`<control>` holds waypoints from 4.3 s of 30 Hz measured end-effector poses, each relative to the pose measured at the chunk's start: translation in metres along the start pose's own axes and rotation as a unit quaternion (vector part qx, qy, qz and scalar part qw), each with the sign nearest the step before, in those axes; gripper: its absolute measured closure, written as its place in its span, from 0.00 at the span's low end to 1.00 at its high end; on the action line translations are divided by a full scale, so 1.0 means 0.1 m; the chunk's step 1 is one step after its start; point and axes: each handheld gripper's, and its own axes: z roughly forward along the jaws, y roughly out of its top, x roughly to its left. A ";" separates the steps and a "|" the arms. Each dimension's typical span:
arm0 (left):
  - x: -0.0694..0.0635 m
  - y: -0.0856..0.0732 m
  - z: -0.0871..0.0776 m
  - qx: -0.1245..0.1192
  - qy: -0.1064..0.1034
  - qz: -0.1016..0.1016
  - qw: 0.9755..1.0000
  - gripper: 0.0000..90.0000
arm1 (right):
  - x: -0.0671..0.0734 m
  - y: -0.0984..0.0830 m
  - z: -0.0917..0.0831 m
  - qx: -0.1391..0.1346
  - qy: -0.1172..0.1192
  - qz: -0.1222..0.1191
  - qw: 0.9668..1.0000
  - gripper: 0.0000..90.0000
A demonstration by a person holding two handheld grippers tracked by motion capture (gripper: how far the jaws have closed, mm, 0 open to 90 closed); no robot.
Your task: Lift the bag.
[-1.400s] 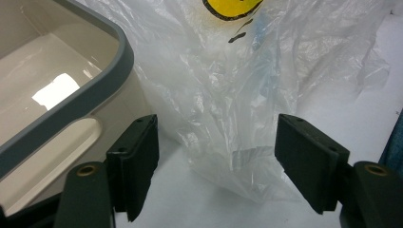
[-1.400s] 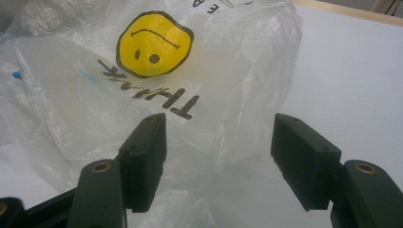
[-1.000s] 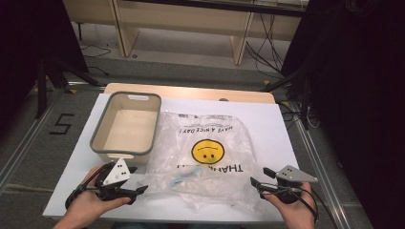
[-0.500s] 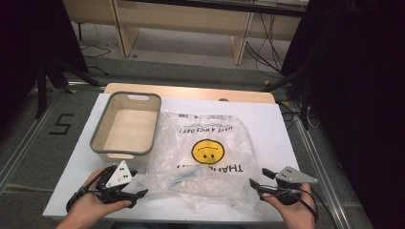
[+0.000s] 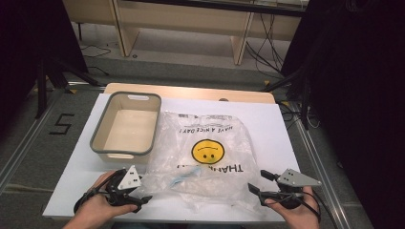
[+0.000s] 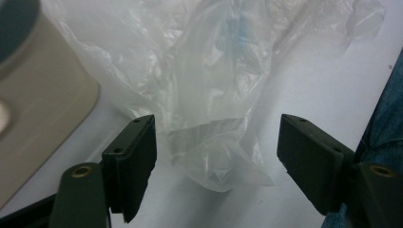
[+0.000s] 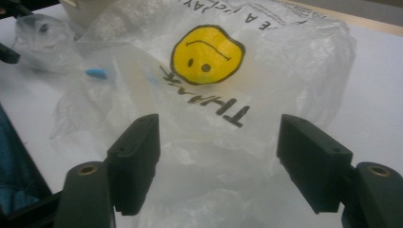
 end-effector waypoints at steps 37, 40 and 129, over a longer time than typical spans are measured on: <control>-0.01 -0.04 0.16 0.072 -0.042 0.008 0.996 0.77 | 0.10 -0.36 0.38 0.163 0.074 -0.074 0.981 0.53; -0.02 -0.03 0.17 0.073 -0.045 0.006 0.996 0.83 | 0.09 -0.35 0.38 0.164 0.069 -0.073 0.981 0.61; 0.72 1.81 -1.11 -0.355 0.101 -0.055 0.928 0.99 | -0.43 1.74 -0.42 -0.207 -0.034 0.048 0.977 1.00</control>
